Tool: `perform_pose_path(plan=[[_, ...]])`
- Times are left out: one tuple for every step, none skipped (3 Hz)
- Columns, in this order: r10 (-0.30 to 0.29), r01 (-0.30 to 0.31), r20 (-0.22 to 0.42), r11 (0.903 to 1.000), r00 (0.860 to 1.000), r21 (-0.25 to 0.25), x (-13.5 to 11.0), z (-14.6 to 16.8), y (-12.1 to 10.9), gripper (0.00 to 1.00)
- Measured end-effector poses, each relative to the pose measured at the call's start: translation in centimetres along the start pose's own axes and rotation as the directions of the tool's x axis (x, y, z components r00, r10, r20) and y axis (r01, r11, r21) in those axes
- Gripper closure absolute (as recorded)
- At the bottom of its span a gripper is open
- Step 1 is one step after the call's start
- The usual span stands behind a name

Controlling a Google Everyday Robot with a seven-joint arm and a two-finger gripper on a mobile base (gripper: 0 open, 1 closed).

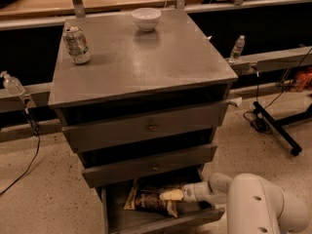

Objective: Pick brown chip bag from bottom drawer and place on counter

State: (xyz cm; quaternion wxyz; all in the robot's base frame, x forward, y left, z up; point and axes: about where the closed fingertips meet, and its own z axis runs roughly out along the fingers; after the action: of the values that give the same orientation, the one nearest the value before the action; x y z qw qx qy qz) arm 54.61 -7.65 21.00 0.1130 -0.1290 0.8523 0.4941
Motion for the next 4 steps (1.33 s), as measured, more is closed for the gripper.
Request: perform_pose_path(plan=[[0.027, -0.027, -0.006, 0.9992, 1.0, 0.03, 0.6, 0.8, -1.0, 0.0], [0.039, -0.038, -0.01, 0.9985, 0.999, 0.04, 1.1, 2.0, -1.5, 0.16], [0.028, -0.027, -0.008, 0.9992, 1.0, 0.029, 0.9, 3.1, -1.4, 0.4], [0.019, -0.02, 0.015, 0.9997, 1.0, 0.017, 0.7, 3.5, -1.0, 0.63]])
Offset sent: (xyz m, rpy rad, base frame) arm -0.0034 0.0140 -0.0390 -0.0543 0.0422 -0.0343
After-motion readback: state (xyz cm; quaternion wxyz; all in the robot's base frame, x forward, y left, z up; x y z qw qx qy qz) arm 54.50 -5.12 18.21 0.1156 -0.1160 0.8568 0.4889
